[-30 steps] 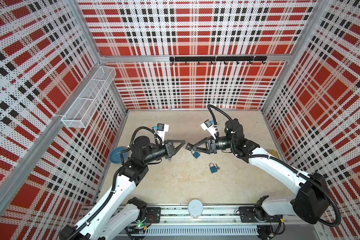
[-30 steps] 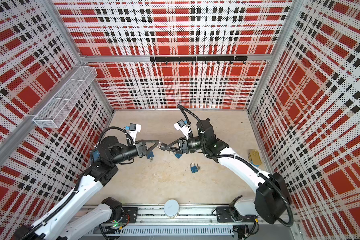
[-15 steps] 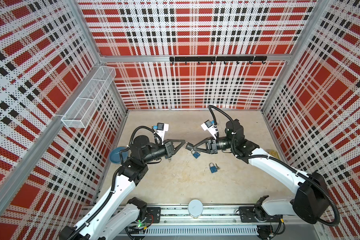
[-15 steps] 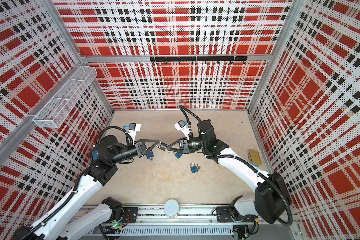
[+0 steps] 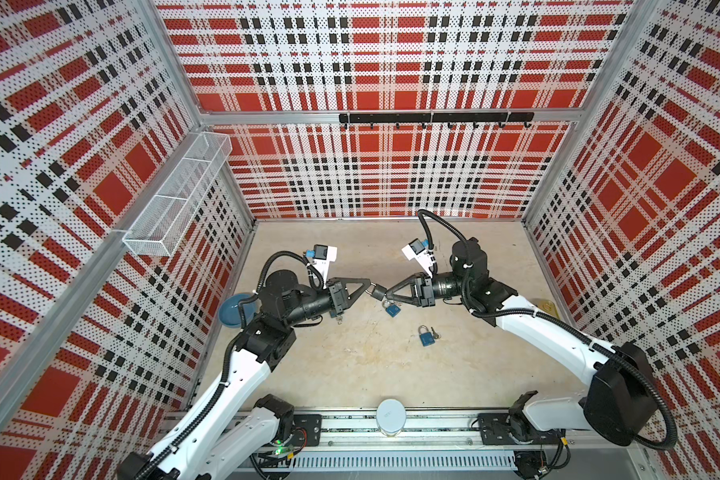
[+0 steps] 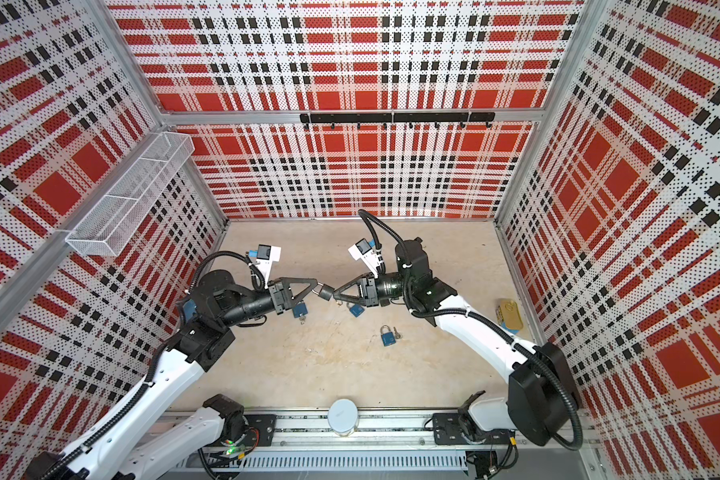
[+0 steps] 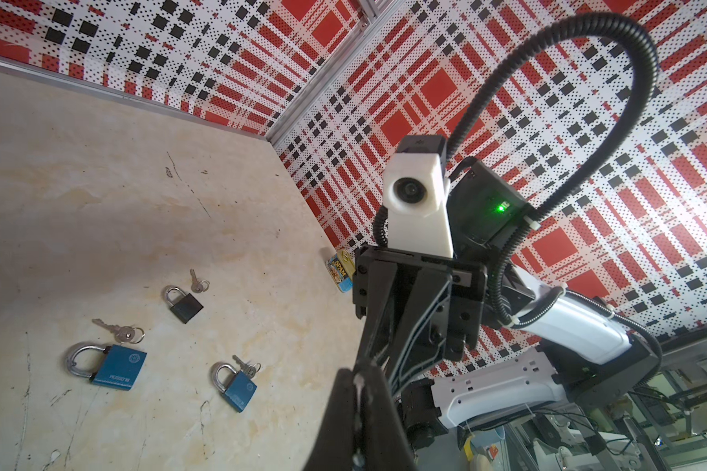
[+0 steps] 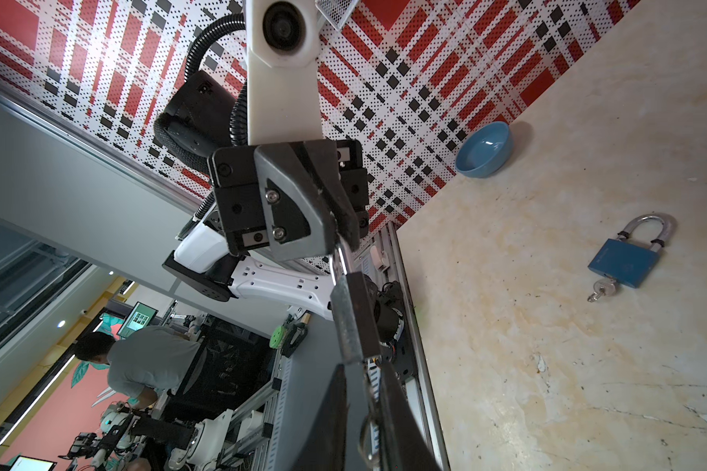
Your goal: Lock with the key
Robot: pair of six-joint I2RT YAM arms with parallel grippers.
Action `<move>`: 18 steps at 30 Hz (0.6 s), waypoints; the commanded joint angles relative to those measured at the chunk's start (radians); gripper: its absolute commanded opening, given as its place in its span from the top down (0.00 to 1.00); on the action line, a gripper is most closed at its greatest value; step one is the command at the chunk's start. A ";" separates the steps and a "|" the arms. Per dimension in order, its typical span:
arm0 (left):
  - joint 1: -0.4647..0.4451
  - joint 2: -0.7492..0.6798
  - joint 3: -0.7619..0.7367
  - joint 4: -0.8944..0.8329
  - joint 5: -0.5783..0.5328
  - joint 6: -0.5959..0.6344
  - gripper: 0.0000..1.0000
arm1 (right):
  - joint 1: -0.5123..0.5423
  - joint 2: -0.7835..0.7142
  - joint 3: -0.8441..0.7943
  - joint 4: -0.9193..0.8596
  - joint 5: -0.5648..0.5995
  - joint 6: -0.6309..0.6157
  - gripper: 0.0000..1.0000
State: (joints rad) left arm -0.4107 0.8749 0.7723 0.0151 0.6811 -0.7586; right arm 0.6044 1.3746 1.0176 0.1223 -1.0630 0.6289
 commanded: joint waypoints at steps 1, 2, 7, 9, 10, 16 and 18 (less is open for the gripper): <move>0.009 -0.011 0.023 0.028 0.004 -0.009 1.00 | -0.004 0.010 0.007 0.056 -0.020 0.005 0.84; 0.009 -0.011 0.024 0.030 0.002 -0.013 1.00 | -0.004 0.012 0.007 0.059 -0.023 0.007 0.84; 0.009 -0.009 0.020 0.045 0.003 -0.022 1.00 | -0.004 0.020 0.008 0.074 -0.028 0.019 0.84; 0.009 -0.009 0.019 0.047 0.000 -0.024 1.00 | -0.004 0.023 0.009 0.079 -0.029 0.023 0.85; 0.008 -0.011 0.016 0.049 -0.002 -0.024 1.00 | -0.004 0.023 0.007 0.080 -0.030 0.026 0.87; 0.008 -0.010 0.012 0.054 -0.005 -0.025 1.00 | -0.004 0.024 0.002 0.094 -0.034 0.036 1.00; 0.011 -0.011 0.012 0.054 -0.002 -0.025 1.00 | -0.003 0.023 -0.006 0.115 -0.037 0.050 1.00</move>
State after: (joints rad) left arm -0.4057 0.8757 0.7723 0.0223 0.6743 -0.7788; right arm 0.5999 1.3937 1.0176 0.1703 -1.0916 0.6632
